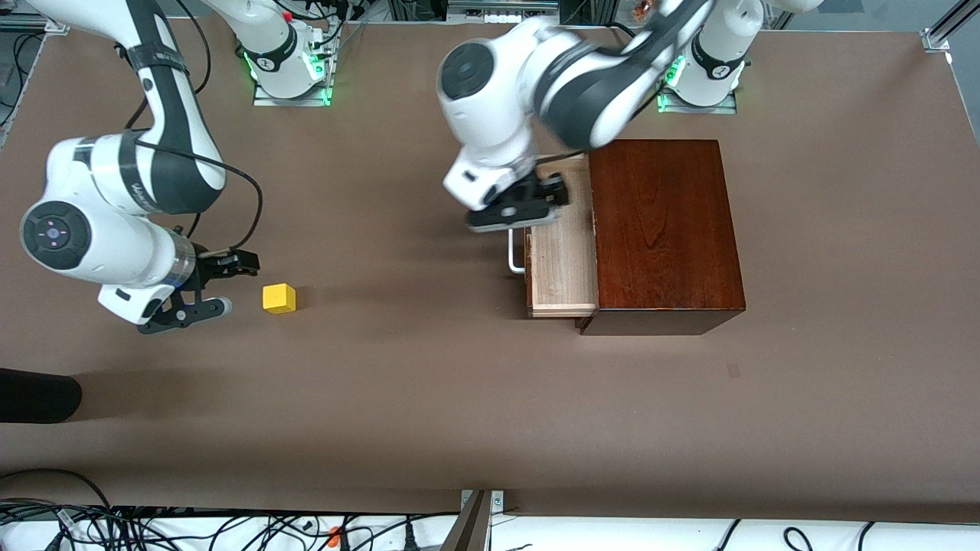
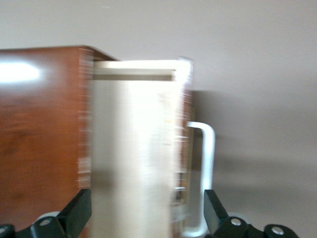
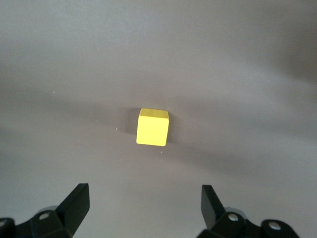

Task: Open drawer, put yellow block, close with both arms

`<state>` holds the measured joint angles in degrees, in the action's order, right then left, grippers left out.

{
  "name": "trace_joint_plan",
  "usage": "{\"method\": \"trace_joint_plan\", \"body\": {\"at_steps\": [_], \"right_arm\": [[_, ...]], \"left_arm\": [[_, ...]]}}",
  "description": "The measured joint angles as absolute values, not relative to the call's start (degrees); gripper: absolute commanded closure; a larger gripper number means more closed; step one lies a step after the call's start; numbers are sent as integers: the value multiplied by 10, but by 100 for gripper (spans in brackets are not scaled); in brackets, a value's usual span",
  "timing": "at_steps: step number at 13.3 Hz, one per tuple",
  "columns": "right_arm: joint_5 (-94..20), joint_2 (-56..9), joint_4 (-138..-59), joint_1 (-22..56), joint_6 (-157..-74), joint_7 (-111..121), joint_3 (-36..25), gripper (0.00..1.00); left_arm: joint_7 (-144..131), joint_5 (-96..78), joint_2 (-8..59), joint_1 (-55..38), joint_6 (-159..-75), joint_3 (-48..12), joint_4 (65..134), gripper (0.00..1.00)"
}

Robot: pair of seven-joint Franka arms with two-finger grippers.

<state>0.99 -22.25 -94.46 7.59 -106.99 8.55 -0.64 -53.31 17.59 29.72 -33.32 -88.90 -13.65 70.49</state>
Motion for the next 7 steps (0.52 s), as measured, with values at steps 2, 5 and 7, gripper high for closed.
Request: {"method": "trace_joint_plan", "body": {"at_steps": [2,5,7], "right_arm": [[10,-222,-984,76,-1118,86,-7,0],[10,-224,-1057,76,-1220,86,-7,0],[10,-234,-1090,76,-1280,86,-7,1]], "left_arm": [[-519,168,252,-279,-834,-137,705,0],[-408,121,214,-198,-778,-137,705,0],[-303,106,196,-138,-762,-137,705,0]]}}
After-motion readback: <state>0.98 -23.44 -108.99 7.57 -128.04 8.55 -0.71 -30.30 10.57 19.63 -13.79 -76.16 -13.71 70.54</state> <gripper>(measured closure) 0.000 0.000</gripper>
